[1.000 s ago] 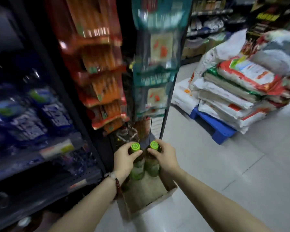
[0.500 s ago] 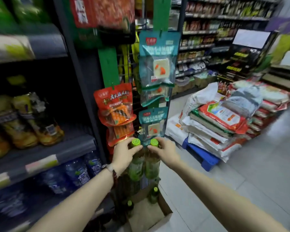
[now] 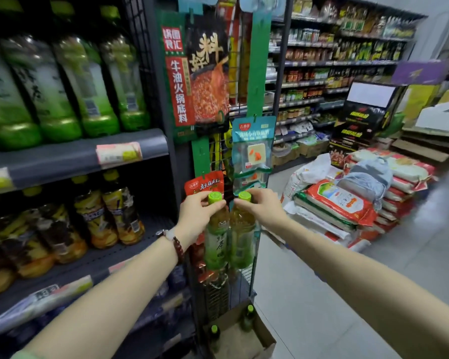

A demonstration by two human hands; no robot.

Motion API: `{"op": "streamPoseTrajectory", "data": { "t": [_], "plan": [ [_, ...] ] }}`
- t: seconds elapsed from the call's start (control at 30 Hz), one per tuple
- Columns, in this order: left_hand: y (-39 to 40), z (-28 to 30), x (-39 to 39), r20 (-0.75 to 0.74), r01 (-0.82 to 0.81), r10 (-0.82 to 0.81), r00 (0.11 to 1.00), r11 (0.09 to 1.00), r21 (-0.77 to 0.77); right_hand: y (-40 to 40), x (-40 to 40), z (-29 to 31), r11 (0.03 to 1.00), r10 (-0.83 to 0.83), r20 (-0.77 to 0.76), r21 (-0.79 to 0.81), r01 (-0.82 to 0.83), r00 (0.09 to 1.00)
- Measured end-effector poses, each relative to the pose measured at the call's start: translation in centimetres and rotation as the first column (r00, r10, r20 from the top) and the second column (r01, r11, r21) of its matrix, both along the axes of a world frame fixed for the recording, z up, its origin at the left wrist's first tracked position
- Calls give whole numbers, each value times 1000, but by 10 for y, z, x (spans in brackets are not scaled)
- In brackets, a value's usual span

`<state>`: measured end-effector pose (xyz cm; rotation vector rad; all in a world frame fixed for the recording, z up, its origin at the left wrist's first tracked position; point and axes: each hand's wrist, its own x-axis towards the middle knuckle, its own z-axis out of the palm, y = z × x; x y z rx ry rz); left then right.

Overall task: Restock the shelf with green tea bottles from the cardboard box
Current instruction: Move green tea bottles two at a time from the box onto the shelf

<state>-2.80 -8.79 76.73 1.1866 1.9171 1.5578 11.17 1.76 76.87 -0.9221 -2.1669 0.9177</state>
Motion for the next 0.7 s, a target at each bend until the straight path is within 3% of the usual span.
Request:
{"op": "streamPoseTrajectory", "data": {
  "t": [0.3,0.7],
  "plan": [
    [-37,64,-14,21,-5,3,1000,996,90,-34,-11,77,997,72,-80,16,-71,994],
    [-106,127,-49,92,-139,124,988,974,177,-84,-67,144,975,209,-111,104,-198,972]
  ]
}}
